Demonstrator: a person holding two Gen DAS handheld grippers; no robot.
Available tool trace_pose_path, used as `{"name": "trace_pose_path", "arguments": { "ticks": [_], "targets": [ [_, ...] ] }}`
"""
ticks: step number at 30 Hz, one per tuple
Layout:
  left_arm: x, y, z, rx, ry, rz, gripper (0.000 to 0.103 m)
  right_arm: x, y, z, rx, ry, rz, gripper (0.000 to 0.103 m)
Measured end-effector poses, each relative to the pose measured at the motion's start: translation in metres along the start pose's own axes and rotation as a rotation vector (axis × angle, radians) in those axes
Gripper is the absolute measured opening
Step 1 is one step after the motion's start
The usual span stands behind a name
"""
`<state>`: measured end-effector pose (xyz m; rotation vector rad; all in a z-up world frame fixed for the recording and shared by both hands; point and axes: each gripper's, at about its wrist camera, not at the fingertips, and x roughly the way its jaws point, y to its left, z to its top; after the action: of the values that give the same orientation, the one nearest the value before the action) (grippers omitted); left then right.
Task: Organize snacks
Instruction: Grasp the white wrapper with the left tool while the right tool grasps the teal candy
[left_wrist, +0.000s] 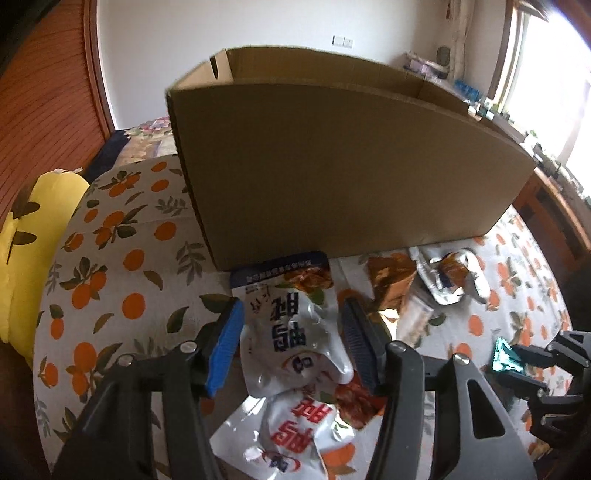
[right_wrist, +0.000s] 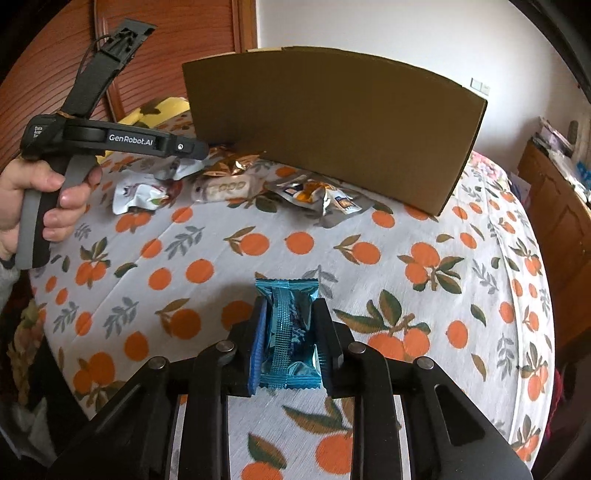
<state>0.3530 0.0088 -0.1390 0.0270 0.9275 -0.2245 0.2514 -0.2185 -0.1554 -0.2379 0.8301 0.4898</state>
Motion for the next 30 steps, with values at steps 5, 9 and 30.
{"name": "trace_pose_path", "arguments": {
  "ticks": [5,9,30],
  "targets": [
    [0.014,0.000,-0.003,0.017,0.033,0.022,0.066,0.002,-0.002,-0.002,0.007,-0.021,0.014,0.024],
    [0.015,-0.006,-0.008,0.063,-0.003,0.058,0.068,0.001,-0.003,-0.004,0.010,-0.027,0.022,0.024],
    [0.011,-0.002,-0.014,0.049,-0.007,0.064,0.063,0.001,-0.005,-0.005,0.021,-0.032,0.033,0.024]
  ]
}}
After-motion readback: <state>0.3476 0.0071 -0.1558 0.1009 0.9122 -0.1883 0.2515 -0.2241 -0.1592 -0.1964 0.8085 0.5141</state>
